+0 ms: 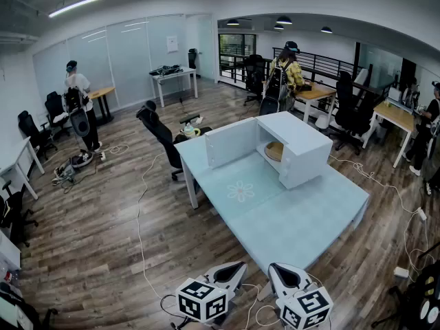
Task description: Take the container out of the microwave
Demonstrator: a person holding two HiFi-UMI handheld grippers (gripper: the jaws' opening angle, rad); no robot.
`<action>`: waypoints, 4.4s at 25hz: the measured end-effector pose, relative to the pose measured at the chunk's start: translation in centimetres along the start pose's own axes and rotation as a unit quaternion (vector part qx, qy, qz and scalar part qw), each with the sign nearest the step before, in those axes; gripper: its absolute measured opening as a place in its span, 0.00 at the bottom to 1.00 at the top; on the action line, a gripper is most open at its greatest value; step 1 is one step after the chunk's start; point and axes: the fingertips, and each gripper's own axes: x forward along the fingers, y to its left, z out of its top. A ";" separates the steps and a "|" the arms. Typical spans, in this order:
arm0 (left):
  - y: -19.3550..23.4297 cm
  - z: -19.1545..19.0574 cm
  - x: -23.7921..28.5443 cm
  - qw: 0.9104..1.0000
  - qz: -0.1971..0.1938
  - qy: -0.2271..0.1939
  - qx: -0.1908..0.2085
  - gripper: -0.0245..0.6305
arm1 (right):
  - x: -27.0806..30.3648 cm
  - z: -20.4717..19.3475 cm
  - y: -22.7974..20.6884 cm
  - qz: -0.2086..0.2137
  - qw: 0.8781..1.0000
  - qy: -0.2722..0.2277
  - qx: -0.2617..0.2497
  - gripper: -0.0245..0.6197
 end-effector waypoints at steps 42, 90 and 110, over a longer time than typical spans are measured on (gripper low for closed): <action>20.1 0.8 -2.3 0.995 0.089 0.037 -0.006 0.04 | 19.3 -4.1 0.6 0.032 0.995 0.093 -0.010 0.05; 47.0 18.3 33.5 0.970 -0.150 0.162 0.098 0.04 | 51.8 5.0 -23.1 -0.181 0.979 0.041 0.083 0.05; 55.4 23.3 36.5 0.981 -0.112 0.124 0.094 0.04 | 58.3 7.7 -24.0 -0.239 0.965 0.033 0.101 0.05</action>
